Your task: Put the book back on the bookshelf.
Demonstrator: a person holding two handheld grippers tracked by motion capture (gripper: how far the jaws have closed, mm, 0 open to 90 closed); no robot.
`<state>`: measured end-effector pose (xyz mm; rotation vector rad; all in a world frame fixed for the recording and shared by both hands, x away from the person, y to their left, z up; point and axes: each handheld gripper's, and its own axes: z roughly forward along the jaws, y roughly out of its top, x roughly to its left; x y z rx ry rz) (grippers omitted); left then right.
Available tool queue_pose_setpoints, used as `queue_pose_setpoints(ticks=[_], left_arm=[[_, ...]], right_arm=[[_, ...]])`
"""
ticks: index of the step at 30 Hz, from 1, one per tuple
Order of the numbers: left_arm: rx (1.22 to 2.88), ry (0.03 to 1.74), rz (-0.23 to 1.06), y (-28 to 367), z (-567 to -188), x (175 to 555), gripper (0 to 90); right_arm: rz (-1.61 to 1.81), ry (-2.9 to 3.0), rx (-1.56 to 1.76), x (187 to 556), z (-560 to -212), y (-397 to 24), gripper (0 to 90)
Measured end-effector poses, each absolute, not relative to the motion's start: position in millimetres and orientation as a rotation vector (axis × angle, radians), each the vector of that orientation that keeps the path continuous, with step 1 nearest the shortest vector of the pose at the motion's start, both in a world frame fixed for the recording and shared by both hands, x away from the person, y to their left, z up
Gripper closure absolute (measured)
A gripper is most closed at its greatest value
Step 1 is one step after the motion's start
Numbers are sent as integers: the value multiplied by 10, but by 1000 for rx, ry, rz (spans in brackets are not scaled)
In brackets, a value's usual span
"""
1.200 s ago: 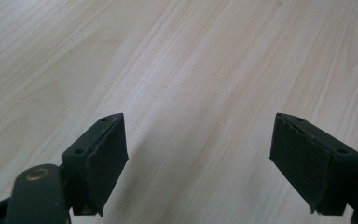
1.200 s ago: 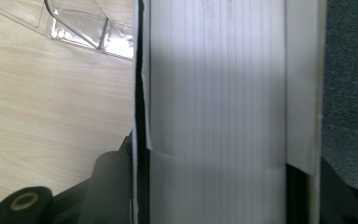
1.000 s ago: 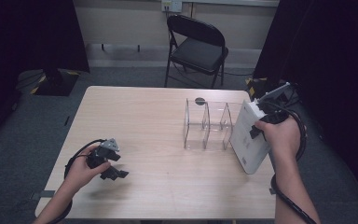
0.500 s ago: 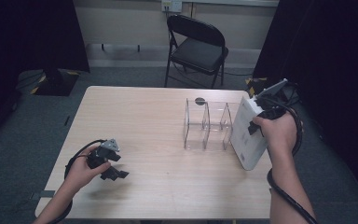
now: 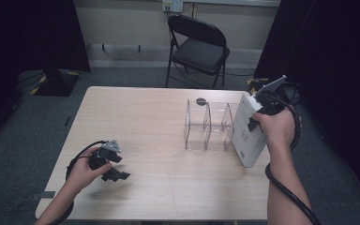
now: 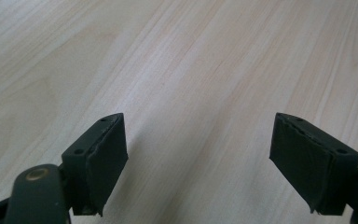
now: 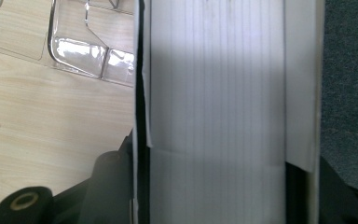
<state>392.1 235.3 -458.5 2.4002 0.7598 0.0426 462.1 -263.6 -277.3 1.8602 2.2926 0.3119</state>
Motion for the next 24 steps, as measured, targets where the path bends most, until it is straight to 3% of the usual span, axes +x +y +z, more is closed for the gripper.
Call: queue_pose_setpoints(ticks=[24], left_arm=[[2410, 773, 27, 2343, -4648, 3921, 186]], right_arm=[[314, 2265, 1869, 4805, -2823, -2543, 528]])
